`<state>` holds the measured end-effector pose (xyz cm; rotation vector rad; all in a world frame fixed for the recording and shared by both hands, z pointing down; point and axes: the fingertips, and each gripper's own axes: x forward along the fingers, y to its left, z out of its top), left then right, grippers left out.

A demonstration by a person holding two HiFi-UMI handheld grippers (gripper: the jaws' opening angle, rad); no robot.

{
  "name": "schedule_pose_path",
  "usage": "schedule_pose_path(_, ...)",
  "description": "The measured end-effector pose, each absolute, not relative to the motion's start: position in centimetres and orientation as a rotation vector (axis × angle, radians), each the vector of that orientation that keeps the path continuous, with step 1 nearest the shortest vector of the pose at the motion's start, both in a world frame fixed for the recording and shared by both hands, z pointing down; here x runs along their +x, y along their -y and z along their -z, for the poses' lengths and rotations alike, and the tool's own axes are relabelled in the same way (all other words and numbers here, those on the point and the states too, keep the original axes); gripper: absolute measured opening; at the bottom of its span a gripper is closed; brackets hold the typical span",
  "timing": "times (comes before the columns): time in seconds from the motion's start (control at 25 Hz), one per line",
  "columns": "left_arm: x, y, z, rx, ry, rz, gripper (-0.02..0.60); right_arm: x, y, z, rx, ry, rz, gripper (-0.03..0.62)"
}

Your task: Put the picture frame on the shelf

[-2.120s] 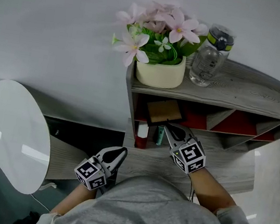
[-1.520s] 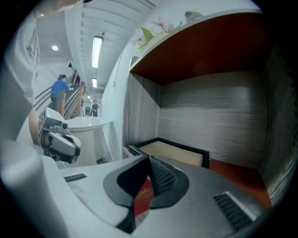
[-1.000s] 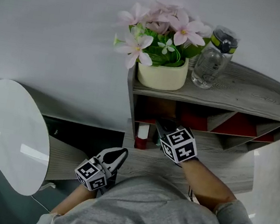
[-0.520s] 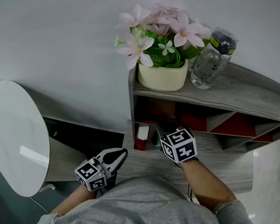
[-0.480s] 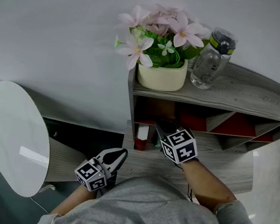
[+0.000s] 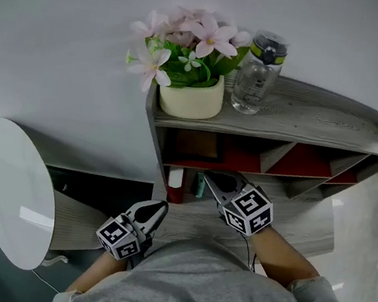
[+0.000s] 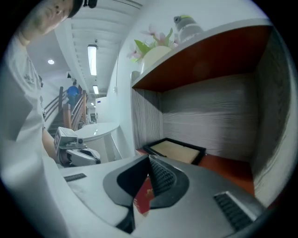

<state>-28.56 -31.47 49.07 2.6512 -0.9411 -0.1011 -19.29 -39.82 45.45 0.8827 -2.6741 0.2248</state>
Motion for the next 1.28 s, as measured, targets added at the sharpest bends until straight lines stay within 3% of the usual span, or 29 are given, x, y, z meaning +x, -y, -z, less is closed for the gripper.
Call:
schedule_pose_path(0.24,-22.5,30.9,-48.2,2.701,0.894,0.069,0.012,-12.4,37.8,-44.2,0.895,2.743,-0.246,0.002)
schedule_pose_path(0.84,1.3,29.6,-45.9,2.580,1.085,0.222,0.014,14.8,33.1,-44.1,0.776,2.863,-0.246,0.002)
schedule_pose_path(1.28,9.6,29.8,-47.8,2.616,1.121,0.014,0.014,23.6,31.2,-50.0,0.748,2.844,-0.468,0.002)
